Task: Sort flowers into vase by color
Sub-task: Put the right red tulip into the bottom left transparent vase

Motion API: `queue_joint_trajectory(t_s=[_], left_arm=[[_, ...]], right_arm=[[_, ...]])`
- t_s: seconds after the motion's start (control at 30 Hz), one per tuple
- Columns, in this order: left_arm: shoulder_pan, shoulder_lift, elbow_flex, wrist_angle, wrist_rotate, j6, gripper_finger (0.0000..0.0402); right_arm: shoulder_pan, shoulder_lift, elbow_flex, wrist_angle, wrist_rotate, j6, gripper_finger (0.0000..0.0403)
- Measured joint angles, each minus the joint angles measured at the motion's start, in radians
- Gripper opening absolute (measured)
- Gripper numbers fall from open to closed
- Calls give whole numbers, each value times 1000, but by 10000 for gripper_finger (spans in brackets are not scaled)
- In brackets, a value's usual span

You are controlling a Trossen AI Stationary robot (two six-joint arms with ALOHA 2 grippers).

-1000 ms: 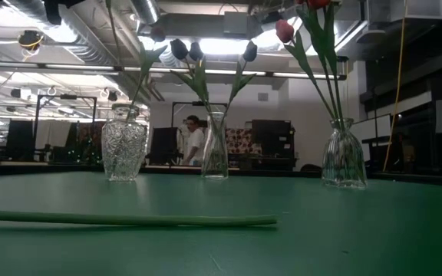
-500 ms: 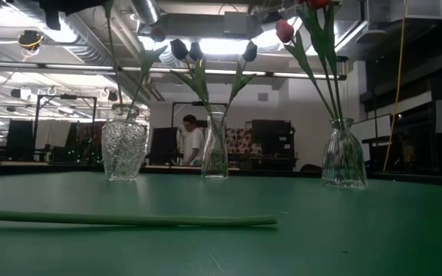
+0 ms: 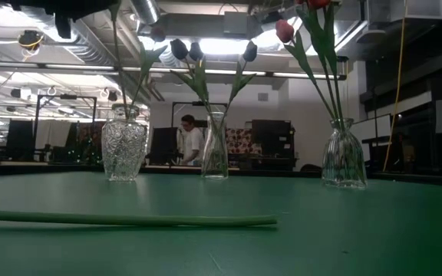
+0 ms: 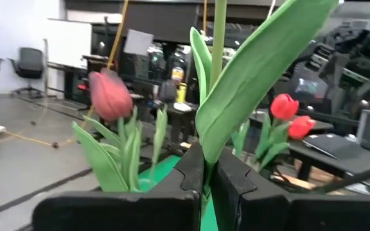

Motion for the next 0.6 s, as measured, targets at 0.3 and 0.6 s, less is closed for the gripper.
queue_joint_trajectory(t_s=[0.3, 0.6], left_arm=[[129, 0, 0, -92, 207, -125, 9], [253, 0, 0, -161, 339, -206, 9]], right_arm=[[0, -87, 0, 55, -59, -50, 182], [0, -274, -172, 263, -70, -139, 182]])
